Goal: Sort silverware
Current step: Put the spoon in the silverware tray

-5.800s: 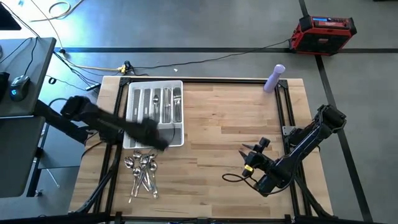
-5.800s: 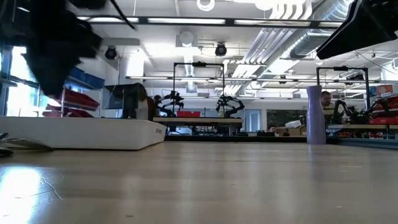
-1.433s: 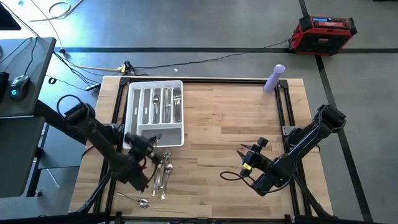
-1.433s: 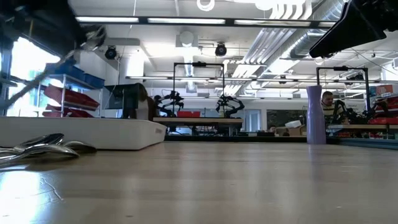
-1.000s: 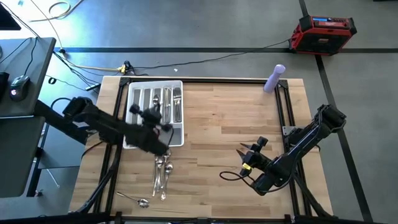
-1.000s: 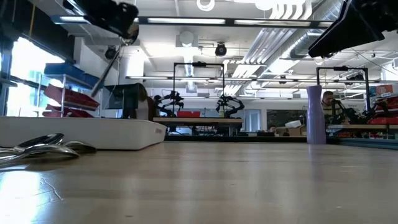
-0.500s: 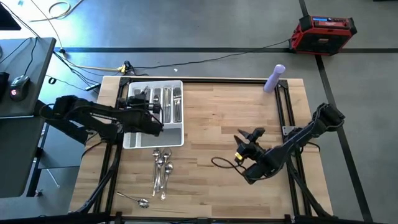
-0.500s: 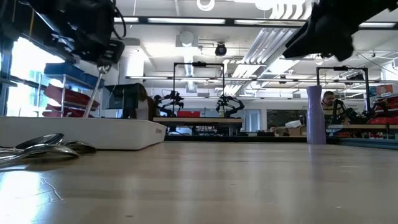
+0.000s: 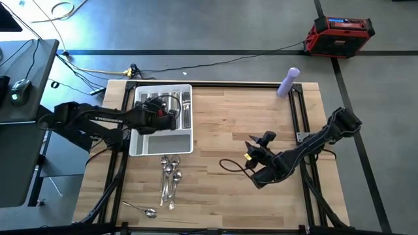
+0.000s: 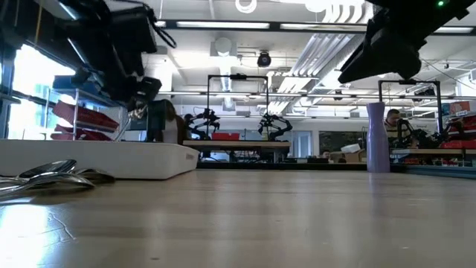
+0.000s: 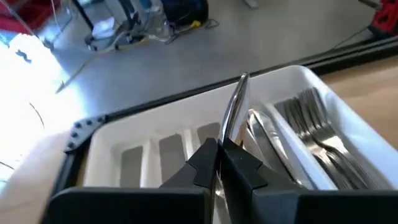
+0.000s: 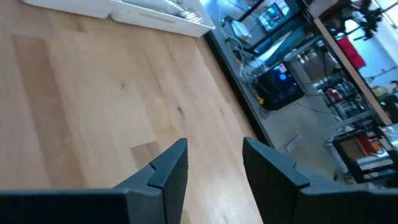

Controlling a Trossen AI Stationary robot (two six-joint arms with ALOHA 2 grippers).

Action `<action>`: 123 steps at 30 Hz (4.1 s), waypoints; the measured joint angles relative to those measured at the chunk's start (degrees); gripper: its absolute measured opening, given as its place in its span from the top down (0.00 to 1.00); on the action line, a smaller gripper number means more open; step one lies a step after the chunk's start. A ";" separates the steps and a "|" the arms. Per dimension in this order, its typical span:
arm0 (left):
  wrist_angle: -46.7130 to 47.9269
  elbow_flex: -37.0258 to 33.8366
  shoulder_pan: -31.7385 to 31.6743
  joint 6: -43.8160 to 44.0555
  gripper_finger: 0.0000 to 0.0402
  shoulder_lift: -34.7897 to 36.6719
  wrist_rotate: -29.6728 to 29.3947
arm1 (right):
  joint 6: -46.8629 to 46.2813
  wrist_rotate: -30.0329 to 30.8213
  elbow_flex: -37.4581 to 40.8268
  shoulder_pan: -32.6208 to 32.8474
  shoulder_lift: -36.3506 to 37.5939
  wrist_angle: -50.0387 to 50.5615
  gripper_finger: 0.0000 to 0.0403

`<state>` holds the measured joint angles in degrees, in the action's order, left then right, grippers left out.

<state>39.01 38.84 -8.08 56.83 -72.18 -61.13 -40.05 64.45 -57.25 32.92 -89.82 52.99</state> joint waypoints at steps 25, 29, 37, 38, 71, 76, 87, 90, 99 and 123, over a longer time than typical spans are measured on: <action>-3.67 1.93 -1.55 -13.19 0.67 3.35 17.08 | -0.49 -2.25 0.00 2.11 0.00 -1.02 0.66; -2.02 4.73 10.98 -7.54 0.69 5.18 21.19 | -1.21 -3.39 0.00 2.10 0.00 -1.46 0.66; -7.81 6.20 43.06 13.65 0.78 -4.51 21.36 | -4.67 -6.53 0.00 2.11 -0.02 -1.48 0.66; -7.76 7.69 45.89 16.09 0.80 -6.90 20.82 | -5.12 -6.79 0.00 2.10 -0.01 -1.56 0.66; 23.48 43.48 47.31 30.00 0.61 -43.15 42.77 | -4.93 -9.69 0.02 7.96 0.00 -7.85 0.66; 25.02 43.48 45.81 28.71 0.62 -43.15 44.84 | -4.94 -10.05 0.02 8.00 -0.02 -7.85 0.66; 23.84 43.46 43.47 27.39 0.56 -43.15 49.17 | -5.05 -10.22 0.02 8.00 -0.01 -7.91 0.66; 23.06 42.42 42.71 27.72 0.56 -43.23 49.44 | -4.98 -10.33 0.02 8.00 -0.01 -7.91 0.66; 11.88 33.85 40.92 27.49 0.60 -42.82 51.75 | -4.94 -10.93 0.02 8.00 0.00 -7.89 0.66; 9.37 43.20 51.05 13.17 1.00 -29.06 24.19 | 17.17 -8.74 0.02 12.75 -0.02 -35.19 0.66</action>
<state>48.39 82.04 42.97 70.00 -101.24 -36.94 -22.88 55.71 -57.23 45.68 -89.84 17.80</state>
